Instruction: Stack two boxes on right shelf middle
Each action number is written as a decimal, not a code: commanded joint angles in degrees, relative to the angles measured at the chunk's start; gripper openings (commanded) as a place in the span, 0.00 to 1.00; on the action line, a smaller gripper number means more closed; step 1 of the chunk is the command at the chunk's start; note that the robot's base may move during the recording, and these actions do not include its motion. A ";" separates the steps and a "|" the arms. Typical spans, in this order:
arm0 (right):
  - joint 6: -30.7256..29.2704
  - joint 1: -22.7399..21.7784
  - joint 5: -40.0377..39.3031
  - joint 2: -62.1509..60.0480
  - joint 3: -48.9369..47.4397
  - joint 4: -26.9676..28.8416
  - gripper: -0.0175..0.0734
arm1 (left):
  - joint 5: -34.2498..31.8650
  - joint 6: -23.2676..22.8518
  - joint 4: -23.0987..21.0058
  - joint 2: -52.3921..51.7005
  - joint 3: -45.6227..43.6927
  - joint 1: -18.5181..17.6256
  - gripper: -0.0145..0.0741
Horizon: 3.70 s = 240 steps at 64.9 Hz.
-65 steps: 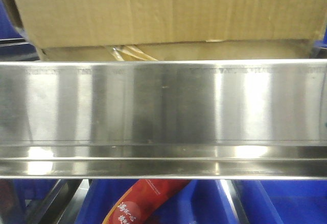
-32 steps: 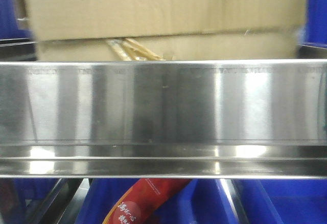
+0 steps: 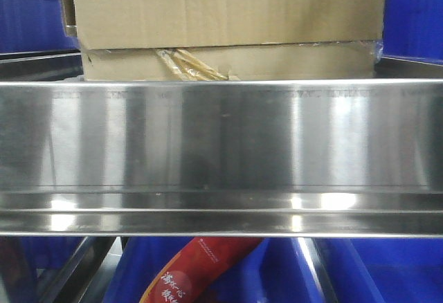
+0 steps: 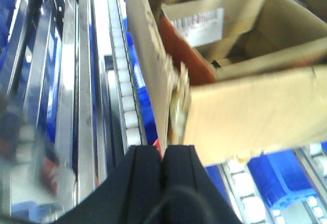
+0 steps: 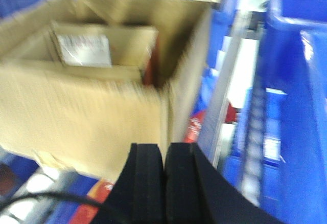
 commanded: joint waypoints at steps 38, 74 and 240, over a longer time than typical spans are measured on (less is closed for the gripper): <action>-3.08 -0.20 -27.57 -25.11 39.50 -1.96 0.02 | -54.96 0.17 1.10 -40.12 61.19 0.30 0.04; -3.08 -0.20 -33.22 -25.34 42.86 -1.96 0.02 | -62.25 0.17 1.10 -42.22 67.38 0.30 0.04; 10.19 -4.91 -37.59 -35.25 51.38 -14.29 0.02 | -63.19 10.02 -8.70 -64.01 89.30 20.31 0.04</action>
